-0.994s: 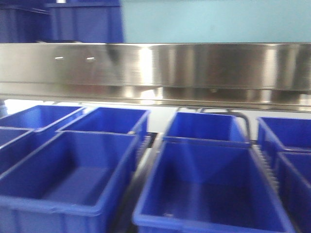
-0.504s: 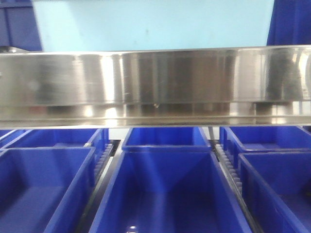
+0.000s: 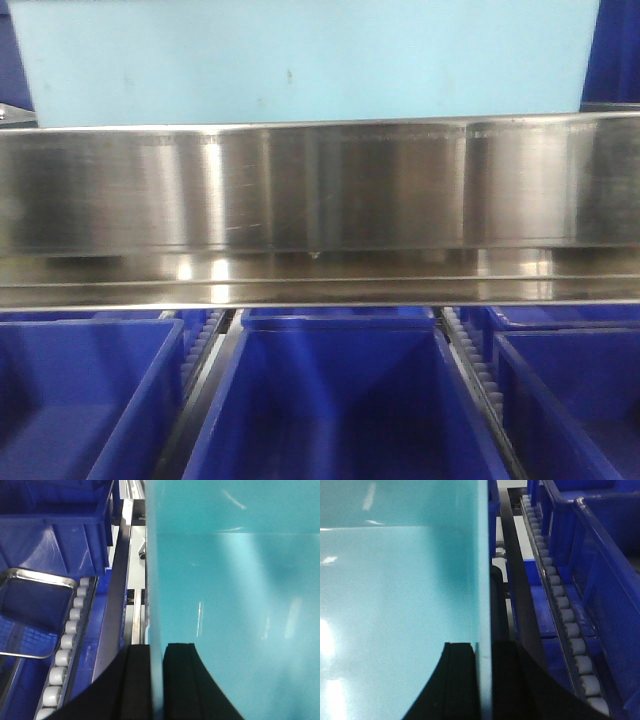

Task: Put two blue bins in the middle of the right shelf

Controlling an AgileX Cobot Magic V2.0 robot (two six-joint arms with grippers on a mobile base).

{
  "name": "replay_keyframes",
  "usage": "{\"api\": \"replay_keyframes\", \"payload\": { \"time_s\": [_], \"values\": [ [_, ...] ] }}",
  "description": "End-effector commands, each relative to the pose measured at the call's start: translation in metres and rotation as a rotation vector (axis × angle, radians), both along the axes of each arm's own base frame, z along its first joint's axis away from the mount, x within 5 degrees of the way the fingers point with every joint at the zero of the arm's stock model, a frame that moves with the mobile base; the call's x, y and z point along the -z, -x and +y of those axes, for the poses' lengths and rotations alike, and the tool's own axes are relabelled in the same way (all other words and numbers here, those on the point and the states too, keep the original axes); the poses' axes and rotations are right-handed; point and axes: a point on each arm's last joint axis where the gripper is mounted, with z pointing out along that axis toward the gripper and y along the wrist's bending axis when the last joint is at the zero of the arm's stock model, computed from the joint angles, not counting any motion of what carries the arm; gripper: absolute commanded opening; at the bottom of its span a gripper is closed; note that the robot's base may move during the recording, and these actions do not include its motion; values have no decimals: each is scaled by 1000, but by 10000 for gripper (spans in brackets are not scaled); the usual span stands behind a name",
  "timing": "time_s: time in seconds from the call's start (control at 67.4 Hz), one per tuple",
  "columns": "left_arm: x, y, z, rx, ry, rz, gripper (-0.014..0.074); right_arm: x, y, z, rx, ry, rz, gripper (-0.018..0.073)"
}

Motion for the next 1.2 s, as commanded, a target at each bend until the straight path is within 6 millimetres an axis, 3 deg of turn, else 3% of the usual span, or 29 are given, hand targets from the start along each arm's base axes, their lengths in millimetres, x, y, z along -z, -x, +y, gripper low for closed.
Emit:
{"api": "replay_keyframes", "payload": {
  "time_s": [0.0, 1.187],
  "values": [
    [-10, 4, 2, 14, -3, -61, -111, -9, 0, -2, -8, 10, -72, -165],
    [-13, 3, 1, 26, -2, -95, -111, -15, -3, 3, -52, -11, -157, -165]
  ]
}}
